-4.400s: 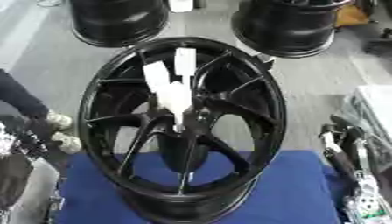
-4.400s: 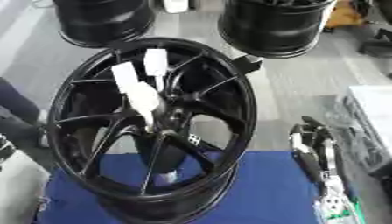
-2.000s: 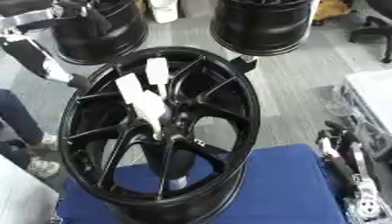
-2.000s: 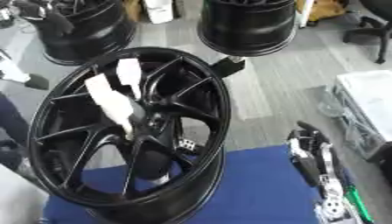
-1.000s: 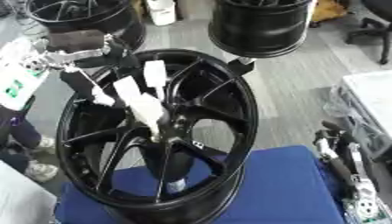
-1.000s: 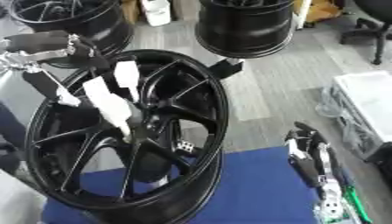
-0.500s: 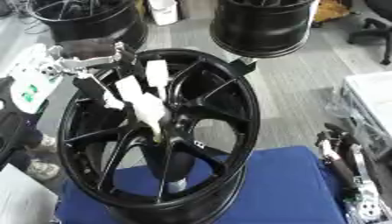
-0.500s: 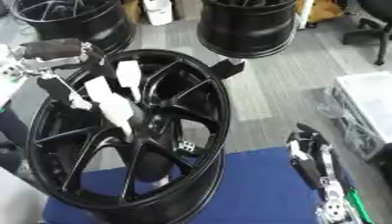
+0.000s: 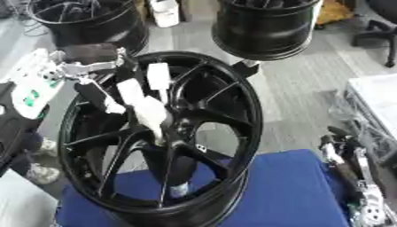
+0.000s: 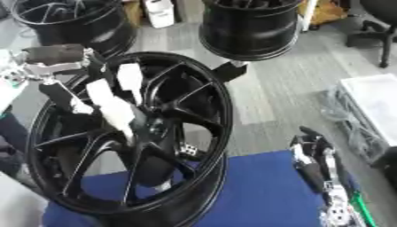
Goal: Pull the pin out of the wheel hub.
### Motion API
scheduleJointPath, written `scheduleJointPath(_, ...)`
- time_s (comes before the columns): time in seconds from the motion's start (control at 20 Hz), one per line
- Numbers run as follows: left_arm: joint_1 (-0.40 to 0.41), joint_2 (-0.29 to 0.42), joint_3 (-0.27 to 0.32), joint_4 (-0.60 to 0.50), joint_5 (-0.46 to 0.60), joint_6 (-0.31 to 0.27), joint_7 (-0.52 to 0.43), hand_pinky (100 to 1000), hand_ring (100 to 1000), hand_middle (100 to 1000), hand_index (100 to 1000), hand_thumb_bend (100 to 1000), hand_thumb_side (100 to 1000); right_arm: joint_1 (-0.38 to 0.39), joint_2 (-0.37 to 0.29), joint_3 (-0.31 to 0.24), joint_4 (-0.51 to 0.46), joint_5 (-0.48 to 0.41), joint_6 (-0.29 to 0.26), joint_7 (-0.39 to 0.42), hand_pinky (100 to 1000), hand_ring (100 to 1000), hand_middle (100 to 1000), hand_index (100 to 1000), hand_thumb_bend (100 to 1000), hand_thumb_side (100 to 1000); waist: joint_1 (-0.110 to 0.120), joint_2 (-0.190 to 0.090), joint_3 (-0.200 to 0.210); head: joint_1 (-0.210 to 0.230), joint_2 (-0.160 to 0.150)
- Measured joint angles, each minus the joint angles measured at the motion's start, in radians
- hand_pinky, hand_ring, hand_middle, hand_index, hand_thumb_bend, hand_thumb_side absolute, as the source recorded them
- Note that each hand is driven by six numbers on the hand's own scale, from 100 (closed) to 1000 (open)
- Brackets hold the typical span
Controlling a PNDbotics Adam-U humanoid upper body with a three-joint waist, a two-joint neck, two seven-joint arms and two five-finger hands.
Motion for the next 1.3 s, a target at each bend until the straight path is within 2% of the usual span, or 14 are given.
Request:
scheduleJointPath(0.2,0.002,0.000,-0.002,-0.012,0.028,0.012,-0.012,384,262,288,560,347,280,0.000,0.000,0.000,0.000,0.000,0.000,0.000,654,618,628,831,100,616,0.000,0.000,0.000,0.000,0.000)
scheduleJointPath(0.4,0.001,0.003,-0.007,-0.038,0.071,0.032,-0.032,316,196,260,541,330,274,0.000,0.000,0.000,0.000,0.000,0.000,0.000,654,618,628,831,100,620,0.000,0.000,0.000,0.000,0.000)
scheduleJointPath(0.8,-0.012,0.045,-0.003,-0.105,0.190,0.085,-0.085,299,171,236,534,322,288,0.000,0.000,0.000,0.000,-0.001,0.000,0.000,654,618,628,831,100,619,0.000,0.000,0.000,-0.001,0.000)
scheduleJointPath(1.15,-0.028,0.149,0.049,-0.200,0.402,0.136,-0.136,299,154,220,529,281,286,0.001,0.000,-0.001,0.004,-0.001,0.000,0.000,654,618,628,831,100,621,0.000,-0.005,0.009,-0.007,0.000)
scheduleJointPath(1.3,-0.024,0.220,0.102,-0.247,0.515,0.156,-0.156,298,148,215,527,273,278,0.004,0.000,-0.005,0.006,-0.001,0.000,-0.002,654,618,628,831,100,621,0.001,-0.007,0.022,-0.016,0.001)
